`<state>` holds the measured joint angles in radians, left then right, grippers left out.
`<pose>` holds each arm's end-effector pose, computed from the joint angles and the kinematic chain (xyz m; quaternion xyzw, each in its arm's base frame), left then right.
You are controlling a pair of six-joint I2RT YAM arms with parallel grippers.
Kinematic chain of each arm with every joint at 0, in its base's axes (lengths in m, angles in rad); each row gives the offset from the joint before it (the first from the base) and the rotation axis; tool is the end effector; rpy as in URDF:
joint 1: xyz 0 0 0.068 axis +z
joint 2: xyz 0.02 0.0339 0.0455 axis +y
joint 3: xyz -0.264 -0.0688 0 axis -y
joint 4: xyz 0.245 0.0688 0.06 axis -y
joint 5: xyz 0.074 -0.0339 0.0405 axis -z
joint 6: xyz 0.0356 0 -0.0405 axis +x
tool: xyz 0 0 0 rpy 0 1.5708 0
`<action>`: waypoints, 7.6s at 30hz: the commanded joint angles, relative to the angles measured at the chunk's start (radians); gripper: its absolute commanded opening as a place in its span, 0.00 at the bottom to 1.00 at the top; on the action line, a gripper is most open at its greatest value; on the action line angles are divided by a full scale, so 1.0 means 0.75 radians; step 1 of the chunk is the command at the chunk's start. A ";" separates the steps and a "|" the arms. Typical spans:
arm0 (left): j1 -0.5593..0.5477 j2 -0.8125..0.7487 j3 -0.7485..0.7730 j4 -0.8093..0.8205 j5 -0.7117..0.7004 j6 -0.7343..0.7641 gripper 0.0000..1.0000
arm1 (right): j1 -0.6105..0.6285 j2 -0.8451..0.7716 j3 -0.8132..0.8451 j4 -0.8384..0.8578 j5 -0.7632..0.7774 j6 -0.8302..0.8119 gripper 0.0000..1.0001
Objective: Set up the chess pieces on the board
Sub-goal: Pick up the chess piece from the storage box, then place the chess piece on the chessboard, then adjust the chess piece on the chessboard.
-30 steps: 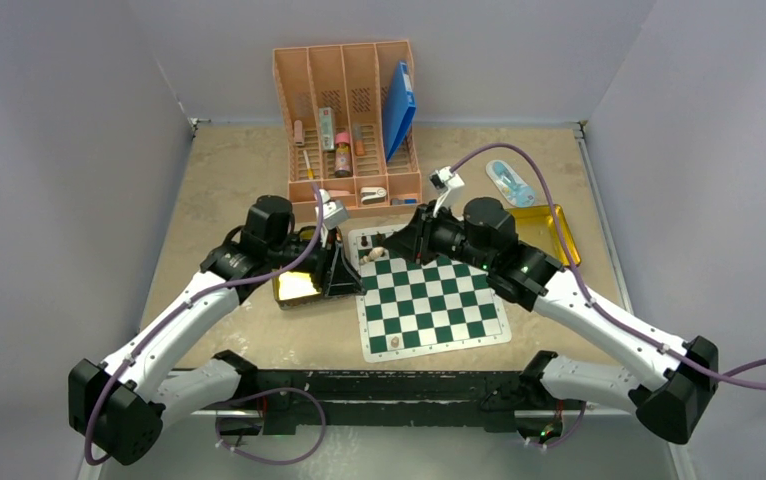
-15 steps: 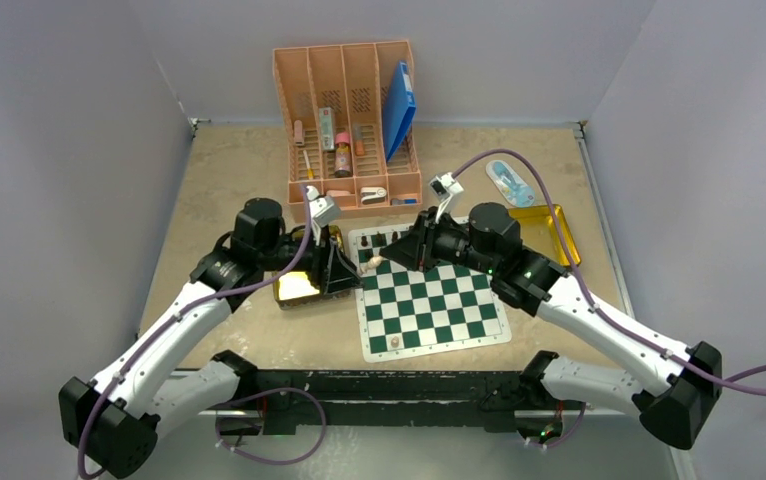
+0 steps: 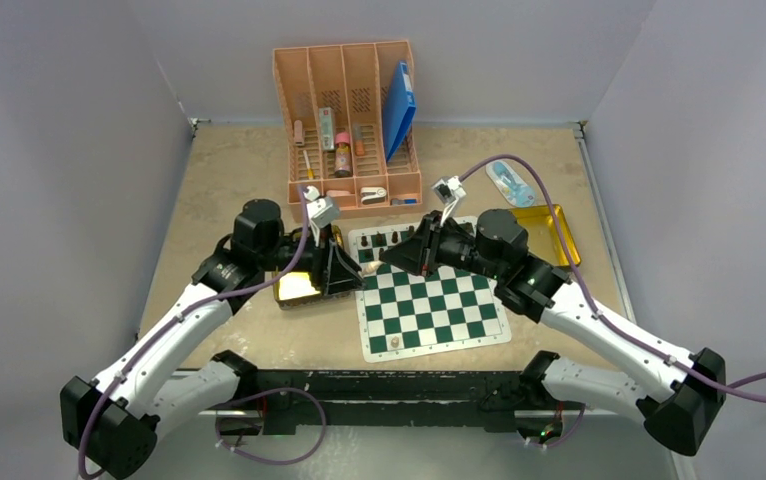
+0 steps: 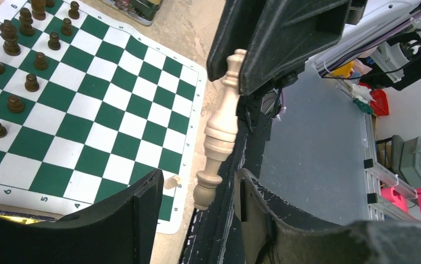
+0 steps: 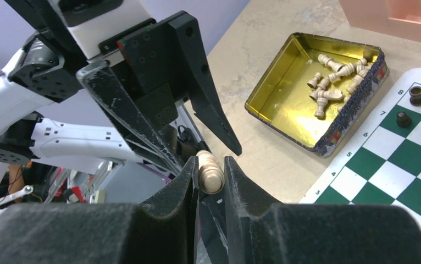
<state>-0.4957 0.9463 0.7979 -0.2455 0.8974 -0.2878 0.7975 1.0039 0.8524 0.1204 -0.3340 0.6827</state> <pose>0.1677 -0.1223 0.3139 0.3173 0.7204 -0.5244 0.3245 0.1572 0.1778 0.3552 -0.1561 0.7002 0.5510 0.4263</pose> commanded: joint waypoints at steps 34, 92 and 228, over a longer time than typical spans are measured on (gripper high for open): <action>0.009 -0.156 0.117 -0.372 -0.897 0.066 0.00 | 0.054 -0.252 -0.262 -0.520 0.604 0.259 0.05; 0.009 -0.421 0.046 -0.364 -1.086 0.054 0.00 | 0.650 0.552 -0.044 -0.983 1.355 0.737 0.14; 0.009 -0.398 0.022 -0.381 -0.990 0.038 0.01 | 0.698 0.582 -0.059 -1.013 1.352 0.745 0.24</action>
<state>-0.4931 0.6529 0.8188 -0.5648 0.1638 -0.2539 1.3262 1.4315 0.8108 -0.6266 0.6395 1.2278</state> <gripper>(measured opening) 0.135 0.238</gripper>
